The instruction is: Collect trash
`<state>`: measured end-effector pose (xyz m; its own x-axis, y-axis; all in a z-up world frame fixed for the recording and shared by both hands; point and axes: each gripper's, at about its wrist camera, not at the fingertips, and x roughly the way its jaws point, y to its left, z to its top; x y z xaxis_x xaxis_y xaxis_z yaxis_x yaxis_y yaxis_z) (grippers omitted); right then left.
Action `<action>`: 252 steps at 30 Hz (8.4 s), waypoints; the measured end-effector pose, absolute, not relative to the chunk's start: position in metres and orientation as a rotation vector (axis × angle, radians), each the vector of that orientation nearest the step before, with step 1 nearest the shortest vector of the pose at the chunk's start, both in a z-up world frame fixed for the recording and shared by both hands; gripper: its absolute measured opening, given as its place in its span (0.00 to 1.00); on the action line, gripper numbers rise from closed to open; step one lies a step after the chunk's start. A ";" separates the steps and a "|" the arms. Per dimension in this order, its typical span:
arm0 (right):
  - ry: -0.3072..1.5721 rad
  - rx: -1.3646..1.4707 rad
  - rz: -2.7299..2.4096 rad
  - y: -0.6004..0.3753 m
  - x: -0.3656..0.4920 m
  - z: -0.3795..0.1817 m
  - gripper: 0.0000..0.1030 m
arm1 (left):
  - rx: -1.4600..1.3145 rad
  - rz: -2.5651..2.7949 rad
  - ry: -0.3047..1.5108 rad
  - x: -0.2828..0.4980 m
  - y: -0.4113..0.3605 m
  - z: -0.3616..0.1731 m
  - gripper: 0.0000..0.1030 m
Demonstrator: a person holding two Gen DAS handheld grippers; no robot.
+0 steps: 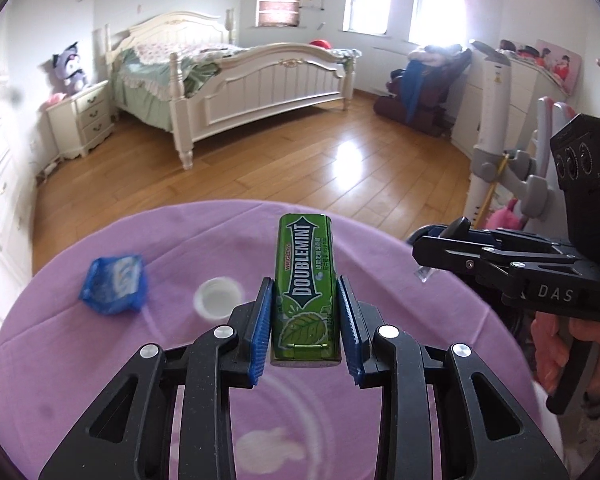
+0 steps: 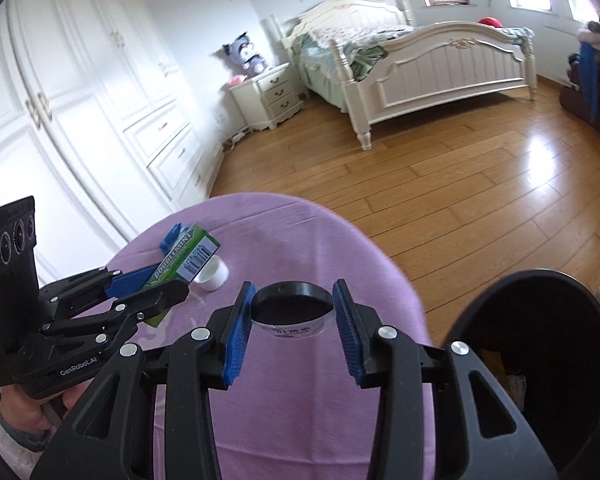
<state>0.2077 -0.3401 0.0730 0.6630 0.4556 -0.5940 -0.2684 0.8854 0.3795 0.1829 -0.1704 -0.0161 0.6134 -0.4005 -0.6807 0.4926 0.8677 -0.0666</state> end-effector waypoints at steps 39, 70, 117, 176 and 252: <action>0.794 0.540 0.090 -0.534 0.179 -0.010 0.38 | 0.203 -0.836 0.900 0.173 -0.400 -0.070 0.31; 0.786 0.405 0.246 -0.437 0.196 0.029 0.60 | 0.062 -0.481 0.779 0.195 -0.242 -0.029 0.83; 0.878 -0.068 0.521 -0.197 0.255 0.039 0.35 | 0.098 -0.262 0.796 0.284 -0.050 -0.054 0.18; 0.781 0.494 -0.009 -0.557 0.161 -0.017 0.40 | 0.134 -0.879 0.783 0.169 -0.409 -0.050 0.17; 0.447 -0.021 0.171 -0.206 0.078 0.078 0.95 | -0.018 0.063 0.555 0.070 0.002 -0.013 0.95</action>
